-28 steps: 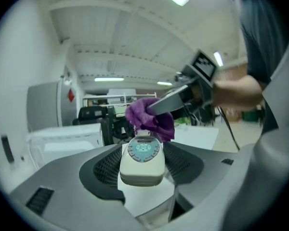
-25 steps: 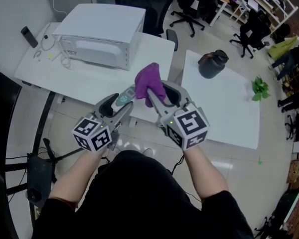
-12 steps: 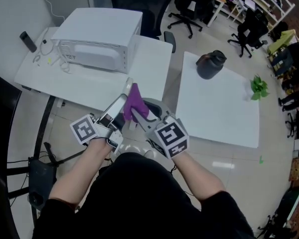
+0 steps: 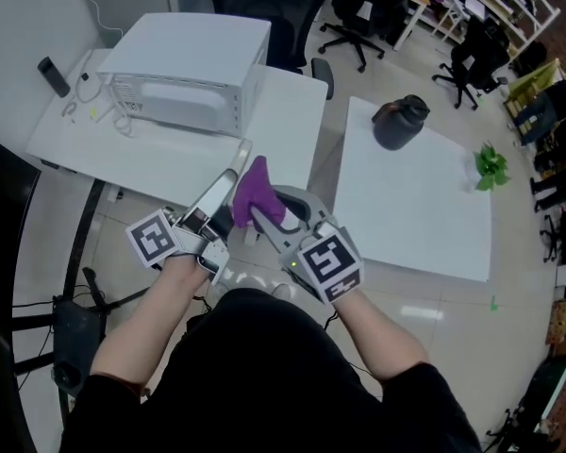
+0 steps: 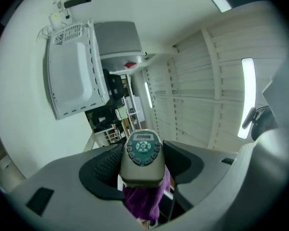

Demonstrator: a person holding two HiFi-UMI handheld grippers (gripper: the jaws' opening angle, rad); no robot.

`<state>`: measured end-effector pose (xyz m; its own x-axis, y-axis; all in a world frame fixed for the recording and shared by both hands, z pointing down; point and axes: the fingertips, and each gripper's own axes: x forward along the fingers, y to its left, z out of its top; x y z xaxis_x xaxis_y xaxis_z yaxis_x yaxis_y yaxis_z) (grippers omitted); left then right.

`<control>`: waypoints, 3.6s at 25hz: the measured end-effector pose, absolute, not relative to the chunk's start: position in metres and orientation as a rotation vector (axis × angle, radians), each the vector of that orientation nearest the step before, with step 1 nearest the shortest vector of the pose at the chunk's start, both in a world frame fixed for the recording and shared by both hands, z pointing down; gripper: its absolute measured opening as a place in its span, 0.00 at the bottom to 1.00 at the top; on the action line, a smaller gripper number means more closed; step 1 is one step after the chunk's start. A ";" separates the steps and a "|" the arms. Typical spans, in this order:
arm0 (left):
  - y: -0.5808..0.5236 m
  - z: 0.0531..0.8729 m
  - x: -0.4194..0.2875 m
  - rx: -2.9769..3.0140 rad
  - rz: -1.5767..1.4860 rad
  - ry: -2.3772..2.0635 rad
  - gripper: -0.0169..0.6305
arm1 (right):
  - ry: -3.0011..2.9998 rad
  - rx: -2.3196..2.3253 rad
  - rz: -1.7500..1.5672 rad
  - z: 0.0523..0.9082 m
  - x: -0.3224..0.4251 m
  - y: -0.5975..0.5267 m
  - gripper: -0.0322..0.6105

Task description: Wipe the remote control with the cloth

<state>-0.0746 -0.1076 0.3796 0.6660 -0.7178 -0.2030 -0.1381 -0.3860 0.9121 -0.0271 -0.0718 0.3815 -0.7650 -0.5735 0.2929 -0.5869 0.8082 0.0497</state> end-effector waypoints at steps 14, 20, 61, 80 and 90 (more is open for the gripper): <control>-0.088 0.415 -0.050 2.017 -0.512 -0.695 0.42 | -2.580 1.114 0.033 0.380 0.018 -0.114 0.28; -0.127 0.509 -0.065 2.208 0.007 -1.127 0.42 | -2.432 1.178 0.122 0.426 0.059 -0.103 0.28; -0.101 0.586 -0.094 2.260 0.667 -1.449 0.47 | -2.073 0.939 0.386 0.671 0.039 -0.167 0.33; -0.097 0.518 -0.055 2.442 0.546 -1.476 0.33 | -2.374 0.992 0.286 0.536 0.053 -0.117 0.34; -0.055 0.472 -0.024 2.605 0.532 -1.433 0.03 | -2.526 1.004 0.193 0.468 0.038 -0.055 0.11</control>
